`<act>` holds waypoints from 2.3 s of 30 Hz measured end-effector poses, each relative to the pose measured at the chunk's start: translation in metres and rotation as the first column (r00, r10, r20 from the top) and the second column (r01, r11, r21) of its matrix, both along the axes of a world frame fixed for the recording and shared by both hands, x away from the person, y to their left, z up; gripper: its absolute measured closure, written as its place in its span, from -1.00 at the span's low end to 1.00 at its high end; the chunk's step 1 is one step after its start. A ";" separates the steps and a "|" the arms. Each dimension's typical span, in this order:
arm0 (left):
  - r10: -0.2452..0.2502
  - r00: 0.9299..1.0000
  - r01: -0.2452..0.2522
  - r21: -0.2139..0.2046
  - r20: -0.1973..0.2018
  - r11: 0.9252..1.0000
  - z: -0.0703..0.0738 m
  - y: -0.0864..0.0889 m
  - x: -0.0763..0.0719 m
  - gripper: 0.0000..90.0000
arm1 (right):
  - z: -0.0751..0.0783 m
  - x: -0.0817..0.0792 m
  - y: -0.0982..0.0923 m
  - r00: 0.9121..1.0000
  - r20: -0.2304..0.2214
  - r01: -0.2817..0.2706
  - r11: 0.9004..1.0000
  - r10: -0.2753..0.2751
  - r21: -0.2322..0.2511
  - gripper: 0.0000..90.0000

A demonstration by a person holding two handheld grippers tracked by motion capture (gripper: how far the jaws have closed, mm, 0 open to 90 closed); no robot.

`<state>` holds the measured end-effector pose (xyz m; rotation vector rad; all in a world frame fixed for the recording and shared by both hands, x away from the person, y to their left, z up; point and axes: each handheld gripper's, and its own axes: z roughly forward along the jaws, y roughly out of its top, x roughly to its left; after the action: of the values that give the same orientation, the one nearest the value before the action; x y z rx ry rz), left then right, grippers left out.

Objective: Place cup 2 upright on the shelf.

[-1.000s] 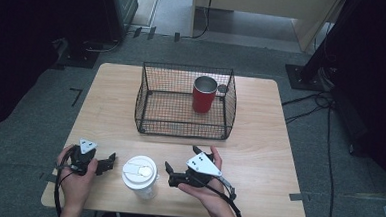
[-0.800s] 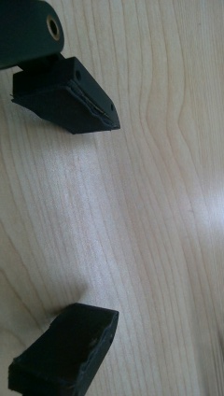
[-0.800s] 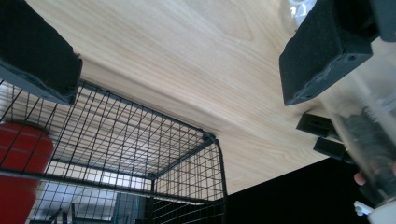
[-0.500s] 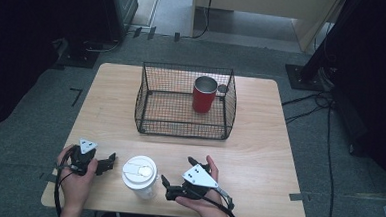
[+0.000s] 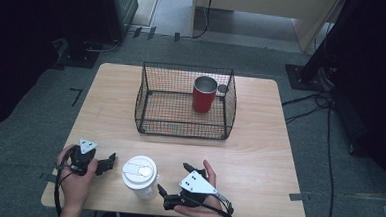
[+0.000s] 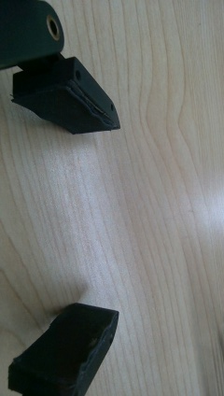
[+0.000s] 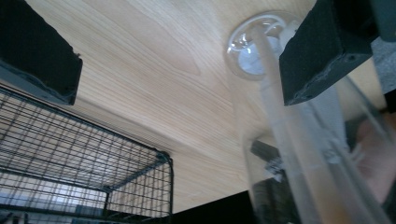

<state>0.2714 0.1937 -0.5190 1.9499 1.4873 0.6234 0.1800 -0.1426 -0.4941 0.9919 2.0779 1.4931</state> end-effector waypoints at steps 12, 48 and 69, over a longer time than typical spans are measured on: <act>0.001 1.000 -0.001 -0.001 0.000 1.000 0.000 0.000 0.000 -0.79 | 0.006 -0.006 0.010 0.997 0.009 -0.074 0.997 0.073 0.033 -1.00; 0.001 1.000 -0.001 -0.001 0.001 1.000 0.000 0.000 0.000 -0.79 | 0.039 -0.003 0.056 0.978 0.053 -0.206 0.975 0.202 0.084 -0.90; 0.000 1.000 0.000 -0.001 0.001 1.000 0.000 0.000 0.000 -0.79 | 0.038 0.000 0.070 0.980 0.093 -0.181 0.983 0.178 0.021 -0.69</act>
<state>0.2715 0.1938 -0.5191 1.9486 1.4873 0.6237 0.1799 -0.0722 -0.4563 0.7482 2.1335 1.6282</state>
